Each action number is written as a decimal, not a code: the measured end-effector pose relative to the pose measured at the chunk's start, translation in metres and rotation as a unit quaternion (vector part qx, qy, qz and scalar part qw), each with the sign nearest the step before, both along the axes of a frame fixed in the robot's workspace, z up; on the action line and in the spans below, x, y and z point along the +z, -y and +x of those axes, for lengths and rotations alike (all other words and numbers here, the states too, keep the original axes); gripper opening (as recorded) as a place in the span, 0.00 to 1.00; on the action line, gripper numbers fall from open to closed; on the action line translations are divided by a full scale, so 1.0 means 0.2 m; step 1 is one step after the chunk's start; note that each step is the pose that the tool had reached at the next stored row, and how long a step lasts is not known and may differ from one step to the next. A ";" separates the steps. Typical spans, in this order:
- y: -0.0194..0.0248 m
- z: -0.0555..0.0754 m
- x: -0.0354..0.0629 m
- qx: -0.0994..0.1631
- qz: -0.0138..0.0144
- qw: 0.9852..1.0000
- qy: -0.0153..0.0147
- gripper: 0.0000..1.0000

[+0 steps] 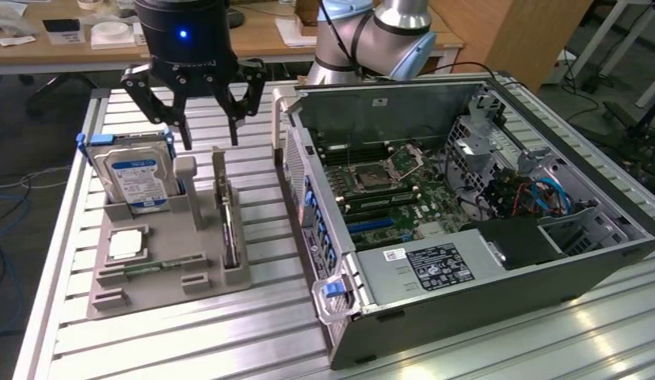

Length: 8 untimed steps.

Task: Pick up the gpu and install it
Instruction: 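Pick up the gpu and move the gpu toward the slot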

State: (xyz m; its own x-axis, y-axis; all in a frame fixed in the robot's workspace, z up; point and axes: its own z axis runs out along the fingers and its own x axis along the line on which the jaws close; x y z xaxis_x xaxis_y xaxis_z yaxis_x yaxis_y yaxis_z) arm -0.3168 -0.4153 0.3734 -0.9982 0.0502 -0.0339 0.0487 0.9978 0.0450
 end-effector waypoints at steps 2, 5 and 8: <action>0.000 0.00 -0.003 0.000 -0.001 1.000 0.000 0.59; 0.000 0.00 -0.009 0.000 -0.005 1.000 0.000 0.59; 0.000 0.00 -0.019 0.000 -0.006 1.000 0.000 0.59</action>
State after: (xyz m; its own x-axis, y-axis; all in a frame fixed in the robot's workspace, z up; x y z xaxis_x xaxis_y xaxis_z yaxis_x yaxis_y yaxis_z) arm -0.3168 -0.4153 0.3696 -0.9982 0.0499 -0.0345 0.0487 0.9982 0.0338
